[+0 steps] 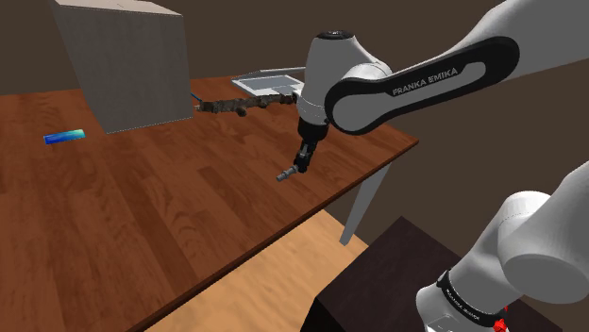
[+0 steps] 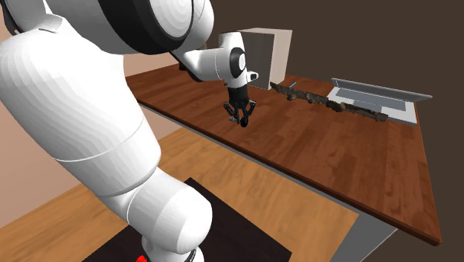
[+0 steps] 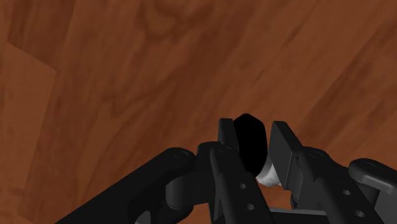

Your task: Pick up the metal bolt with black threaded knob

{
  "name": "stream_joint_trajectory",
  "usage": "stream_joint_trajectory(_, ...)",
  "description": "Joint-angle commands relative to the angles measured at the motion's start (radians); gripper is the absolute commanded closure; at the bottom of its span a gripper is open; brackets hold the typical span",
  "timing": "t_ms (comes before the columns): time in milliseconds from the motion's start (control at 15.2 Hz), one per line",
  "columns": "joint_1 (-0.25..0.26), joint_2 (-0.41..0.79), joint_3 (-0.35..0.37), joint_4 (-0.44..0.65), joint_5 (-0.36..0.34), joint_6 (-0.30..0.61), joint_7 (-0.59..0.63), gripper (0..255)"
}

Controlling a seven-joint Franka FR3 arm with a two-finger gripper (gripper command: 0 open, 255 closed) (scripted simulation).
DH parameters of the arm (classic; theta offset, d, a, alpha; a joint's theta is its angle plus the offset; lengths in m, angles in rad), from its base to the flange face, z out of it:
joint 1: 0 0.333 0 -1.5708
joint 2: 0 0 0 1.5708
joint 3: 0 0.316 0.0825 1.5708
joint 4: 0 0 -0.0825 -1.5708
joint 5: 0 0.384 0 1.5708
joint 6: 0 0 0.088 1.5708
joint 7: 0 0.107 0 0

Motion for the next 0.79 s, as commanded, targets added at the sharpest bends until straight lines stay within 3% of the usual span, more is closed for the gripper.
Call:
stream_joint_trajectory(0,0.0,0.0,0.0,0.0,0.0,0.0,0.0,255)
stream_joint_trajectory(330,0.0,0.001,0.001,0.002,0.0,-0.001,0.001,255)
stream_joint_trajectory(726,0.003,-0.035,-0.002,0.049,0.015,-0.082,-0.017,255)
